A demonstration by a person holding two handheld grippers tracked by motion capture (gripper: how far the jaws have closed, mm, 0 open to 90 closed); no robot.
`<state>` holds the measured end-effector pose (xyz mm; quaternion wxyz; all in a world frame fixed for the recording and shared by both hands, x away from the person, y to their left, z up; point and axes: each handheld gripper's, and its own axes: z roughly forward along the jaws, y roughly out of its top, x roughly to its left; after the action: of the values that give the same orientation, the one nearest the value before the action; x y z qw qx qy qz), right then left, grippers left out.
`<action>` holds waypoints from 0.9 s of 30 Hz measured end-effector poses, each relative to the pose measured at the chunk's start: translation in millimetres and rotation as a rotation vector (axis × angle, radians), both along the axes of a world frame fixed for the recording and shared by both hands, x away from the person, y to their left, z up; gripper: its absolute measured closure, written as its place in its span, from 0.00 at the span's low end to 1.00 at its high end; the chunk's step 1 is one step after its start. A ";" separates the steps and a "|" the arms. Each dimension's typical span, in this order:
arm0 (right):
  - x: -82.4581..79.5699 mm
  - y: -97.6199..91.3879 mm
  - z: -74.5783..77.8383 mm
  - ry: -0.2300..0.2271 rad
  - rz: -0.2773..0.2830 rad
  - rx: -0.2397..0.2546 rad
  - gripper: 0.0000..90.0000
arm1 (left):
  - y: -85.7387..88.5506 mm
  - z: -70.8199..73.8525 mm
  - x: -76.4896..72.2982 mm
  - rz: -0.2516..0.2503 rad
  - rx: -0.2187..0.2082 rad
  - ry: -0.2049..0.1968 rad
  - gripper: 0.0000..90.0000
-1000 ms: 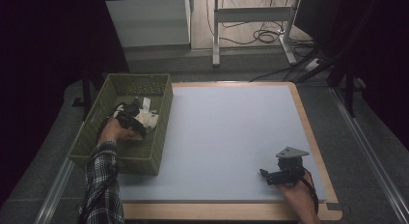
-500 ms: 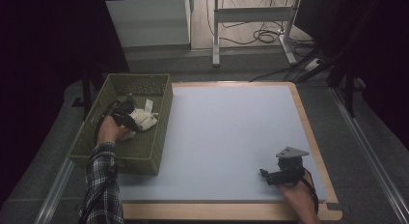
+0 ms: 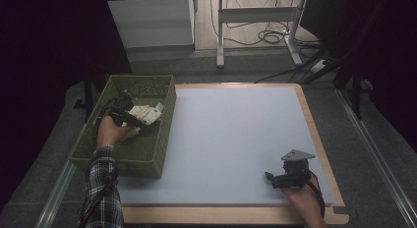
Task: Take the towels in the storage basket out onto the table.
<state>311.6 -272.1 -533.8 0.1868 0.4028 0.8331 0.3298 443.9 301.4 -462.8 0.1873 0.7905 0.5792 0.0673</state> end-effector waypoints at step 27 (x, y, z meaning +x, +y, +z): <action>-0.1 0.0 0.0 0.000 -0.001 -0.001 0.00 | -3.9 81.6 -37.9 -0.040 -0.045 -0.211 0.82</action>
<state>311.4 -272.1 -533.8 0.1871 0.4029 0.8332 0.3294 406.0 297.6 -381.2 0.2662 0.7860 0.5417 0.1335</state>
